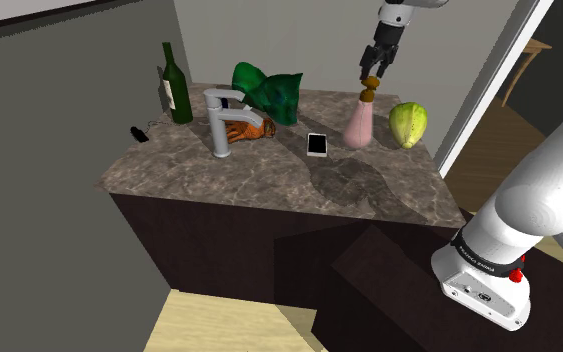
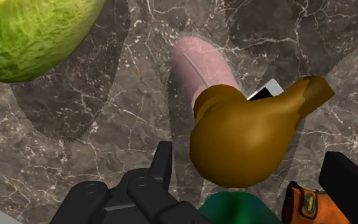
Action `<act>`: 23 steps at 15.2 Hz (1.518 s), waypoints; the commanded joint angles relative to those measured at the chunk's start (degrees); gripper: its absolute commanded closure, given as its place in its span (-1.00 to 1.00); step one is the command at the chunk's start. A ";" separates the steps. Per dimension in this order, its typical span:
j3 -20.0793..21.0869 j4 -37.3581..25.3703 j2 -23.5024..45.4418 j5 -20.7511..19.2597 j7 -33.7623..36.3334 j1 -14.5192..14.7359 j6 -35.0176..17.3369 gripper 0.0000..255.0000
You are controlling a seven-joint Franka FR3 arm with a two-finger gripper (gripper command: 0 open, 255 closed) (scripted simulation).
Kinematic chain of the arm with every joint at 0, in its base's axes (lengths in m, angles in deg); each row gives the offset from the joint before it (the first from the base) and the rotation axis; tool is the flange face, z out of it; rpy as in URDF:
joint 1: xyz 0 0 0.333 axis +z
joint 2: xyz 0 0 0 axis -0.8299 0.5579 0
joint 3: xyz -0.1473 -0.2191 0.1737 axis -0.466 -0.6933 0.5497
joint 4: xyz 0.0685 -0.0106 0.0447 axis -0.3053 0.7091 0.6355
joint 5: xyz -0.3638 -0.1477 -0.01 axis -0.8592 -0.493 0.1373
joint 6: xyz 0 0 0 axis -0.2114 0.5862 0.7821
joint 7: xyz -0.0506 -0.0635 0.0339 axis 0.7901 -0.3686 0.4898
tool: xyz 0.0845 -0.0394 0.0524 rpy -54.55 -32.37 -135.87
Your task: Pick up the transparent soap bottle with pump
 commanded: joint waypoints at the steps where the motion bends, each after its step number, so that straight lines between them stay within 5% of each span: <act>1: -0.06 1.37 0.47 0.26 -0.36 -0.01 -1.82 -1.00; 3: -0.06 1.38 0.47 0.26 -0.36 -0.01 -1.82 -1.00; 4: -0.07 1.36 0.48 0.27 -0.37 -0.02 -1.81 1.00; 13: -0.06 1.37 0.47 0.26 -0.36 -0.01 -1.82 1.00; 23: 0.09 -5.07 -0.72 -0.46 0.82 0.02 5.68 1.00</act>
